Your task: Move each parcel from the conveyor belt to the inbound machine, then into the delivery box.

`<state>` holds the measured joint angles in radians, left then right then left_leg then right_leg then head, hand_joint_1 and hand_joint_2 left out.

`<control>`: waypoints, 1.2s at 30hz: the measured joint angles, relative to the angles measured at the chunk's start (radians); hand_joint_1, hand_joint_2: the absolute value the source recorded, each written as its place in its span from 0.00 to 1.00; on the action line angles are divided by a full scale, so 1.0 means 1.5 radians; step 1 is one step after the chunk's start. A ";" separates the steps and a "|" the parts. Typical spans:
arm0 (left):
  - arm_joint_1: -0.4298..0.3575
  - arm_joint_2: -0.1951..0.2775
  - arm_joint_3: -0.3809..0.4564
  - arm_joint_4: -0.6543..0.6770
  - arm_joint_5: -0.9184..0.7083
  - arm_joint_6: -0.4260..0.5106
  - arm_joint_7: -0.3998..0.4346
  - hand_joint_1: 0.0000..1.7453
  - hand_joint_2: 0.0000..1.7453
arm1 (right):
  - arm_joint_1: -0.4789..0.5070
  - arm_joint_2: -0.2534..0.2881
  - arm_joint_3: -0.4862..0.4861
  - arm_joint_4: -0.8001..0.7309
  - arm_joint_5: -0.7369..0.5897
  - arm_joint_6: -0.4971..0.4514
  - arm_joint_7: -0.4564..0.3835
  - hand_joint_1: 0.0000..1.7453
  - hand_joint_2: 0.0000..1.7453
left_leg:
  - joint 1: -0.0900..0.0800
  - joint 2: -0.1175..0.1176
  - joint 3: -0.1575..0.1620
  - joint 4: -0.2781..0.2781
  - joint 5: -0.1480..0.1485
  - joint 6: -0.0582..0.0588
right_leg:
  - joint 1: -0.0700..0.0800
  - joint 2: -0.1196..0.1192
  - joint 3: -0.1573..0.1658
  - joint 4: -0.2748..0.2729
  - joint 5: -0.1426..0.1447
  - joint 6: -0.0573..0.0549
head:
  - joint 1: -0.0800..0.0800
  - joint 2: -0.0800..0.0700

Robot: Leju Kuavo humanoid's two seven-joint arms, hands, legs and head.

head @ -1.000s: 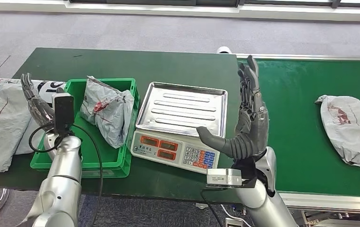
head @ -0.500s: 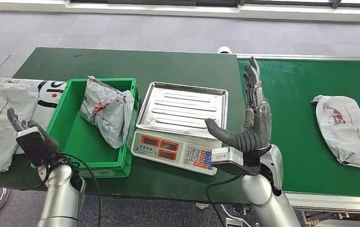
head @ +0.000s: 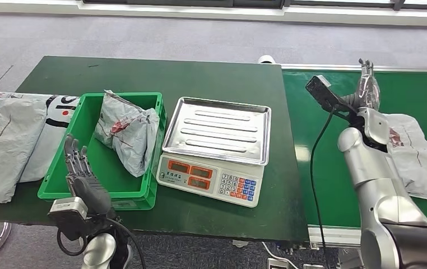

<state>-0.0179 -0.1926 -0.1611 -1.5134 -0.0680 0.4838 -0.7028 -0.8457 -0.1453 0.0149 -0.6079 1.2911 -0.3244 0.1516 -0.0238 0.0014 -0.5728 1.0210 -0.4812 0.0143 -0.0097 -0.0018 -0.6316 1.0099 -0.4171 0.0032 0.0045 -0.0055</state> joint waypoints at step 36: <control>0.016 -0.012 0.025 -0.019 0.050 -0.041 0.001 0.00 0.00 | 0.020 -0.096 0.005 0.221 0.124 0.213 0.221 0.00 1.00 | 0.001 0.000 -0.001 0.000 0.000 0.000 | 0.001 0.000 -0.001 0.000 -0.001 0.000 | 0.000 0.000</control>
<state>0.0061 -0.2106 -0.1242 -1.5418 0.0069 0.4231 -0.7019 -0.8157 -0.2893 0.0225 -0.2767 1.4778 -0.0051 0.4832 -0.0230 0.0010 -0.5742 1.0207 -0.4816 0.0147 -0.0086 -0.0025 -0.6331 1.0099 -0.4179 0.0025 0.0046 -0.0055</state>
